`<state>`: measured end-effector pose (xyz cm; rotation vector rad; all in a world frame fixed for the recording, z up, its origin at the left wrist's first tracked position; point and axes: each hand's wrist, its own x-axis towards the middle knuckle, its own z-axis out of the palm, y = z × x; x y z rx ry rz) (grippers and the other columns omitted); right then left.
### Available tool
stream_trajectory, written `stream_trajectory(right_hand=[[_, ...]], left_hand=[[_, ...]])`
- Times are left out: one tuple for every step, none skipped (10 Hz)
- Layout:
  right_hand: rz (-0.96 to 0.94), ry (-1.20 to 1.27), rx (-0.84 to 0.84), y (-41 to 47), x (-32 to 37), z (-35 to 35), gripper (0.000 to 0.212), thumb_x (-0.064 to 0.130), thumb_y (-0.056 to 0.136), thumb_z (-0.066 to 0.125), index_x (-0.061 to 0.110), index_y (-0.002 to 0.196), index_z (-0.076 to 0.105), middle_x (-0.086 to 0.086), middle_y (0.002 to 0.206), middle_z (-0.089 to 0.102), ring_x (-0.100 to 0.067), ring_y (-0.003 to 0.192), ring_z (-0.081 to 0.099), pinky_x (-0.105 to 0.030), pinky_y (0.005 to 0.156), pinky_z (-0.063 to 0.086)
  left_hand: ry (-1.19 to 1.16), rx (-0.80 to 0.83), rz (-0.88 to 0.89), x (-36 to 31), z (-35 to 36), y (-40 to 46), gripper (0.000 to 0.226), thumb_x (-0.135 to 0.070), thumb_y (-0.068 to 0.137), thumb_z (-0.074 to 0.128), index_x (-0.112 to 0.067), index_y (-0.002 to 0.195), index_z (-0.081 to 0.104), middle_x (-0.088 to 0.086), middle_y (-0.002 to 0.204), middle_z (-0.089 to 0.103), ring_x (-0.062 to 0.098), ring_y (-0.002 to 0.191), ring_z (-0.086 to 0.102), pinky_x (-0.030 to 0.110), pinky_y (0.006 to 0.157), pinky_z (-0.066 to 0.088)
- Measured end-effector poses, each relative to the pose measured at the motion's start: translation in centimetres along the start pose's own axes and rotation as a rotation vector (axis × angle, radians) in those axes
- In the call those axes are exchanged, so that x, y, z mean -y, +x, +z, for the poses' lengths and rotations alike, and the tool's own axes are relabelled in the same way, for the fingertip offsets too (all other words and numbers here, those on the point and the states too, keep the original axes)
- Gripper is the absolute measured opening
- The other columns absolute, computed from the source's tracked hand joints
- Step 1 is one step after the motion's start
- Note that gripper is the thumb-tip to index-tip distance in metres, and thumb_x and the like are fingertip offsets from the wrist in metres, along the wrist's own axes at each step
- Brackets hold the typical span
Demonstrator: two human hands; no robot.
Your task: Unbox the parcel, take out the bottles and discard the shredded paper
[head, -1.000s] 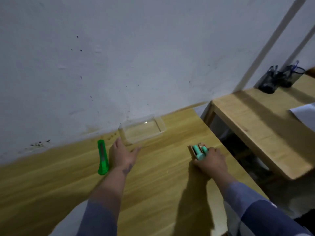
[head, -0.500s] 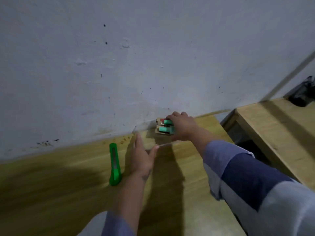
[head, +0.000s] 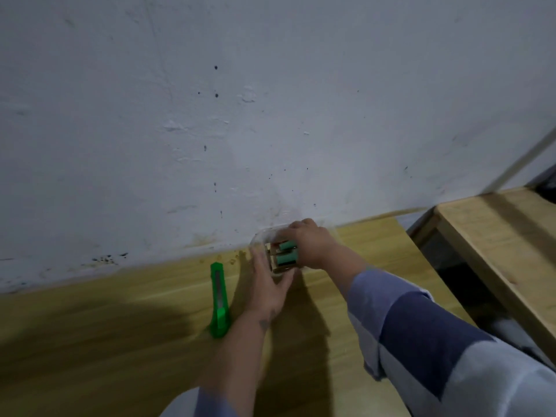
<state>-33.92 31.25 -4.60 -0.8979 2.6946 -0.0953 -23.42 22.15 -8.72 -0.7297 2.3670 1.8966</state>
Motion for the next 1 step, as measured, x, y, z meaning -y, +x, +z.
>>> stream_trajectory(right_hand=[[-0.011, 0.227, -0.273, -4.48, -0.03, 0.52, 0.052, 0.010, 0.081, 0.061, 0.025, 0.130, 0.053, -0.002, 0.132, 0.052, -0.023, 0.124, 0.042, -0.039, 0.103, 0.041]], left_hand=[[-0.070, -0.043, 0.035, -0.03, -1.09, -2.45, 0.094, -0.039, 0.091, 0.054, -0.030, 0.149, -0.019, -0.008, 0.161, 0.005, 0.017, 0.144, 0.022, 0.040, 0.113, 0.030]])
